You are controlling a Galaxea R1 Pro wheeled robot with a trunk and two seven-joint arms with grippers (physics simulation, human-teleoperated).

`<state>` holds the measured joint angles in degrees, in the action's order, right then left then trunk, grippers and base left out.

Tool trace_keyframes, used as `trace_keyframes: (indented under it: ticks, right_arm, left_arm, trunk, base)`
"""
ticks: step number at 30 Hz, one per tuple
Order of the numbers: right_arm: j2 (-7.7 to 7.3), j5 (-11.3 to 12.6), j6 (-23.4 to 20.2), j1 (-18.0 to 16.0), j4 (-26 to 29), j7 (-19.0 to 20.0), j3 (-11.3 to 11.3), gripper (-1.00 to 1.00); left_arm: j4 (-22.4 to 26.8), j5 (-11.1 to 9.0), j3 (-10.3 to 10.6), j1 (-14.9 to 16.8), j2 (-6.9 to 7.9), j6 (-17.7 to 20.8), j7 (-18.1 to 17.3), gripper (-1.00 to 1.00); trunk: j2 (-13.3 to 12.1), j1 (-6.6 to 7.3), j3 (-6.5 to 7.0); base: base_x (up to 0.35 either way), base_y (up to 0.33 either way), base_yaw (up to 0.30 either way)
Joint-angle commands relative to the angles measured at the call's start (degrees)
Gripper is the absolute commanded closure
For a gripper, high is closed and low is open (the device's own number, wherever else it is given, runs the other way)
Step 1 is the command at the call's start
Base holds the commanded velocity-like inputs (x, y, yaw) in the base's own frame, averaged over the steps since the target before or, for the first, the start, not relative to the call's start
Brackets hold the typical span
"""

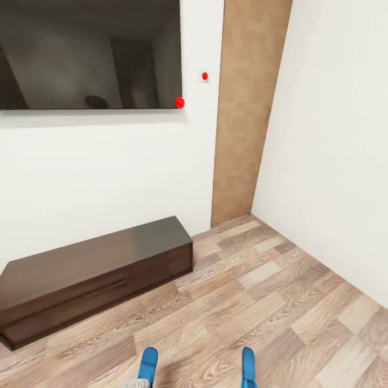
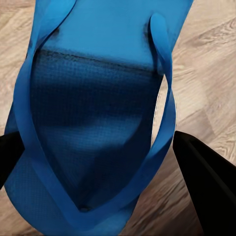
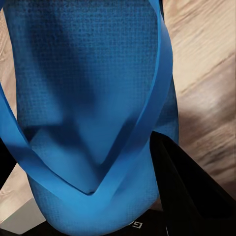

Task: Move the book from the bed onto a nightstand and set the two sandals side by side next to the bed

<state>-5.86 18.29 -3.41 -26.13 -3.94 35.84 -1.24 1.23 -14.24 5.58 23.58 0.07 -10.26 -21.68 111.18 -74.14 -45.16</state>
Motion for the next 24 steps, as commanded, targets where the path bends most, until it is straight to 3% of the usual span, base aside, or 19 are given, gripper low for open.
trace_keyframes:
  ticks: [1,24]
  right_arm:
    - [-0.02,0.52,-0.37,-0.07,-0.13,0.28,-0.1,1.0]
    - [-0.03,0.52,-0.37,-0.07,-0.1,0.28,-0.16,1.0]
  left_arm:
    - [-0.09,-0.53,0.48,0.04,0.01,-0.19,-0.2,1.0]
    - [-0.09,-0.53,0.48,0.05,0.0,-0.19,-0.2,1.0]
  trunk:
    - [0.02,0.01,-0.05]
    - [0.02,0.01,-0.05]
  base:
    - [0.0,0.0,0.298]
    - [0.0,0.0,0.298]
